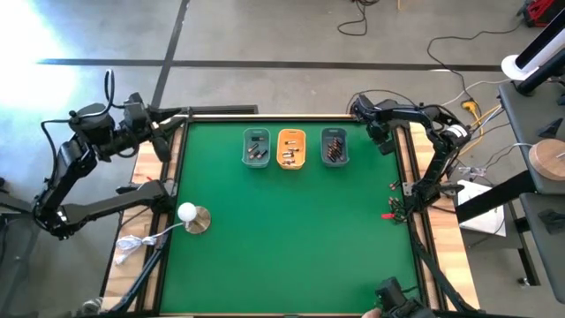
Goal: Sort batteries
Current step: Put the small brown battery into the gray bin
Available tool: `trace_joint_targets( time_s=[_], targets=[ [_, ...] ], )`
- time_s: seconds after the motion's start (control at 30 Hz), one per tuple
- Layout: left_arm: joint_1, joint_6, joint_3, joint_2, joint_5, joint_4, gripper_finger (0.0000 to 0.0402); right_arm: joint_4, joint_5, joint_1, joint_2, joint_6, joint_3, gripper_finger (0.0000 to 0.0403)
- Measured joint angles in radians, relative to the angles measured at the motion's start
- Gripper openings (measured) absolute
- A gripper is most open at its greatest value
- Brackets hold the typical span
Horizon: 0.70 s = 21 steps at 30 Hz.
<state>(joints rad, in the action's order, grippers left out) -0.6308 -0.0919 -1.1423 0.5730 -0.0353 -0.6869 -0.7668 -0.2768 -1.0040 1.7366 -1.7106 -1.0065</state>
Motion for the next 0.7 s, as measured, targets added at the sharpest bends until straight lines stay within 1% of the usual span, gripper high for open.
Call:
trace_joint_targets(
  time_s=[0.17,0.3,0.47,0.53,0.6,0.7],
  targets=[
    [0.0,-0.026,0.0,-0.009,0.0,-0.011,0.0117,-0.01,0.027,0.062,-0.009,0.091,-0.004,0.0045],
    [0.0,-0.05,0.0,-0.021,0.0,-0.002,0.0117,-0.006,0.089,0.119,-0.032,0.253,-0.024,0.0038],
    [0.0,-0.064,0.0,-0.043,0.0,0.024,0.0117,-0.047,0.117,0.217,-0.099,0.408,-0.069,0.004],
    [0.0,-0.063,0.0,-0.051,0.0,0.043,0.0117,-0.084,0.11,0.274,-0.137,0.43,-0.093,0.0039],
    [0.0,-0.06,0.0,-0.058,-0.001,0.06,0.0117,-0.105,0.08,0.325,-0.171,0.437,-0.119,0.0038],
    [0.0,-0.059,0.0,-0.061,-0.001,0.071,0.0117,-0.125,0.053,0.37,-0.198,0.461,-0.142,0.0037]
  ],
)
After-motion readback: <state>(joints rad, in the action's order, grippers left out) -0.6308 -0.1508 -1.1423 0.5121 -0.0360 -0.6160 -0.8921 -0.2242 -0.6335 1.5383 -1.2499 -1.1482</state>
